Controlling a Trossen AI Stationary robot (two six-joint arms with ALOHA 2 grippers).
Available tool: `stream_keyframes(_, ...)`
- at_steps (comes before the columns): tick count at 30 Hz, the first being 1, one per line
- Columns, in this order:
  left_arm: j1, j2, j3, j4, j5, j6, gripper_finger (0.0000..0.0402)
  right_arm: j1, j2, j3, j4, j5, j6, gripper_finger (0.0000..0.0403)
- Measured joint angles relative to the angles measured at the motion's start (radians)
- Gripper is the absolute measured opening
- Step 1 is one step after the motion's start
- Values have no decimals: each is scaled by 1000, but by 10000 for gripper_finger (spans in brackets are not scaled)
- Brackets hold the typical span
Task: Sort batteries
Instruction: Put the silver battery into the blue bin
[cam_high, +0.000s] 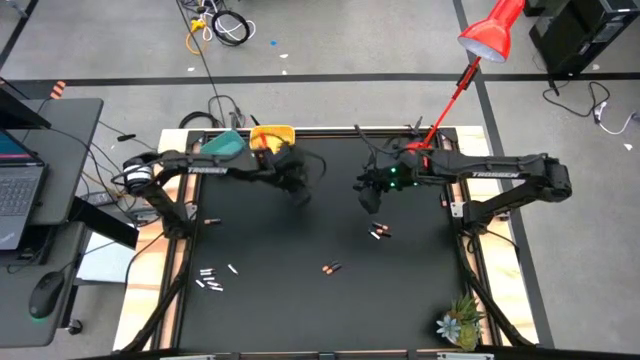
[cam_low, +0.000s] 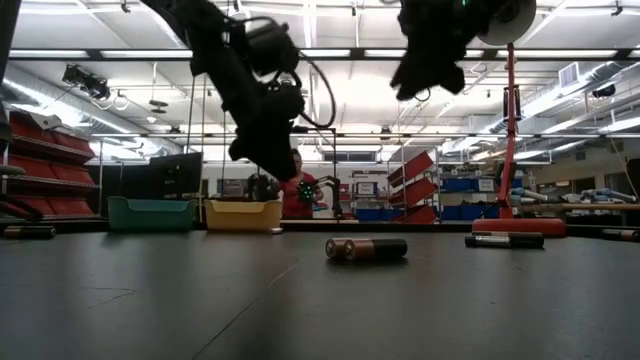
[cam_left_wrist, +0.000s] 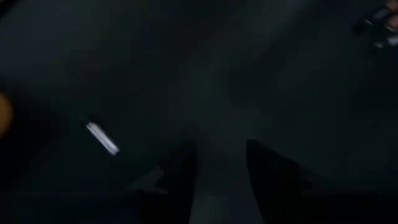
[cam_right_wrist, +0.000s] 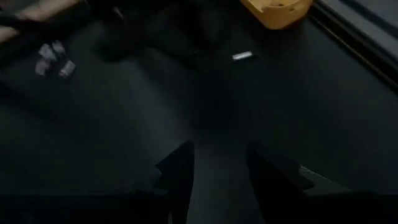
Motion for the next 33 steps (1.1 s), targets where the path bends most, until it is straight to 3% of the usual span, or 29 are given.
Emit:
stream_keyframes(5,-123,-1,-45,61,-62,-86,121,-22,2,-132,163,-67,-88,166)
stream_keyframes(10,-218,-41,-119,137,-137,-202,103,-50,98,-222,355,-160,-150,199)
stream_keyframes(17,-286,-209,-263,227,-201,-363,77,-60,323,-230,542,-147,-304,280)
stream_keyframes(23,-306,-389,-342,186,-302,-448,71,-77,455,-208,654,-87,-345,330)
stream_keyframes(33,-308,-526,-351,104,-353,-476,71,-154,517,-190,703,-76,-345,317)
